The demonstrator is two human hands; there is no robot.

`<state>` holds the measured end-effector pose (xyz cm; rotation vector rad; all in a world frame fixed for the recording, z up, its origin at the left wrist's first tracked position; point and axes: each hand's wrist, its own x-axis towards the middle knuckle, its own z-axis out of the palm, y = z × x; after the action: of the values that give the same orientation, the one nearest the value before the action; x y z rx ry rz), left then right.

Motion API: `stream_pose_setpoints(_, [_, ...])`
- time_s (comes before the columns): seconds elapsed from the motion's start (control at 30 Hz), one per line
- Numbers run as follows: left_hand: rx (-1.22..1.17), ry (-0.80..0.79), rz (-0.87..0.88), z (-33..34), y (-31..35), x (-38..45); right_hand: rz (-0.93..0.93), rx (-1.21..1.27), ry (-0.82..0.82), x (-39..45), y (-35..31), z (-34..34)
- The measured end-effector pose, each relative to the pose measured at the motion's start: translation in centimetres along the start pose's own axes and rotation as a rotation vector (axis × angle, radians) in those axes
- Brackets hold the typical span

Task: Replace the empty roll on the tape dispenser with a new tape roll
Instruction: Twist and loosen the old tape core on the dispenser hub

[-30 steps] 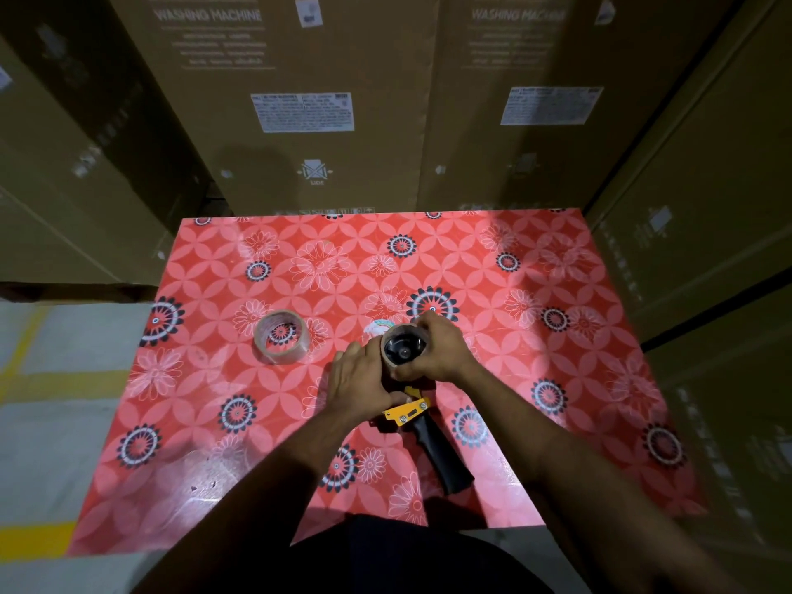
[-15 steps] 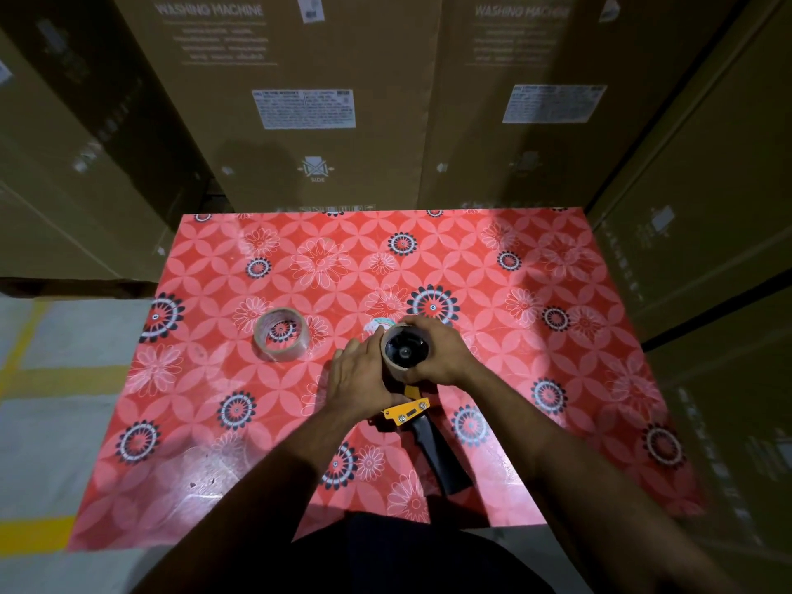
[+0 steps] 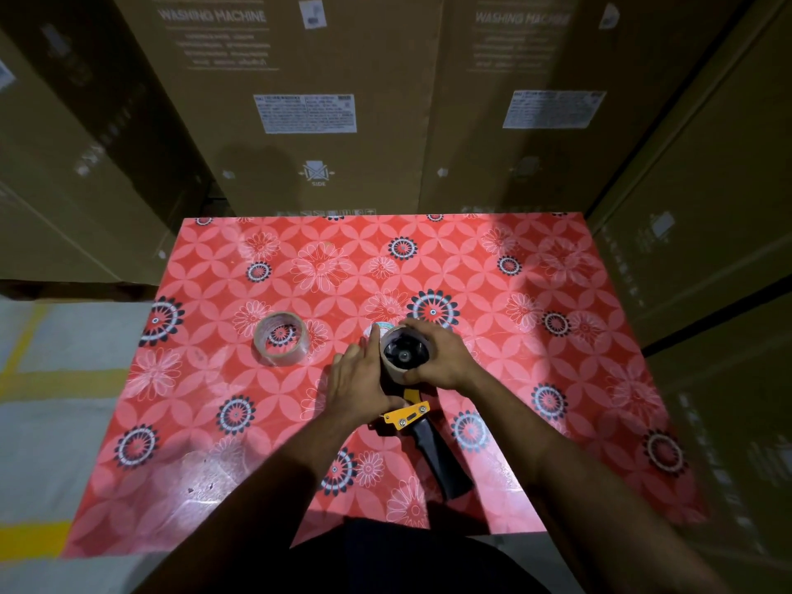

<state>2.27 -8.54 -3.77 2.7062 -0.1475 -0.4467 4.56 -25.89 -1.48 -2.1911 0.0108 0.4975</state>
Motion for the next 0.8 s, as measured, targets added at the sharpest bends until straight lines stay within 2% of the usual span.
stream_pose_setpoints(0.07, [-0.003,0.005,0.009,-0.1,0.0,0.0,-0.012,-0.042,-0.030,-0.1,-0.4,0.1])
stream_pose_setpoints(0.23, [-0.011,0.012,0.011,0.3,-0.3,0.1,0.123,-0.044,0.110,0.3,-0.4,0.9])
stream_pose_setpoints(0.47, [0.001,0.015,0.005,0.3,-0.1,0.2,-0.049,-0.095,0.097,-0.1,0.4,0.4])
stream_pose_setpoints(0.57, [-0.013,0.031,0.009,0.5,-0.2,0.3,-0.024,-0.148,0.012,0.0,-0.1,0.7])
stream_pose_setpoints(0.7, [-0.024,0.051,0.035,0.7,-0.5,0.4,0.023,-0.147,0.103,0.4,0.0,0.7])
stream_pose_setpoints(0.8, [-0.011,0.054,0.055,0.8,-0.6,0.4,-0.009,-0.078,0.068,0.4,0.0,-0.4])
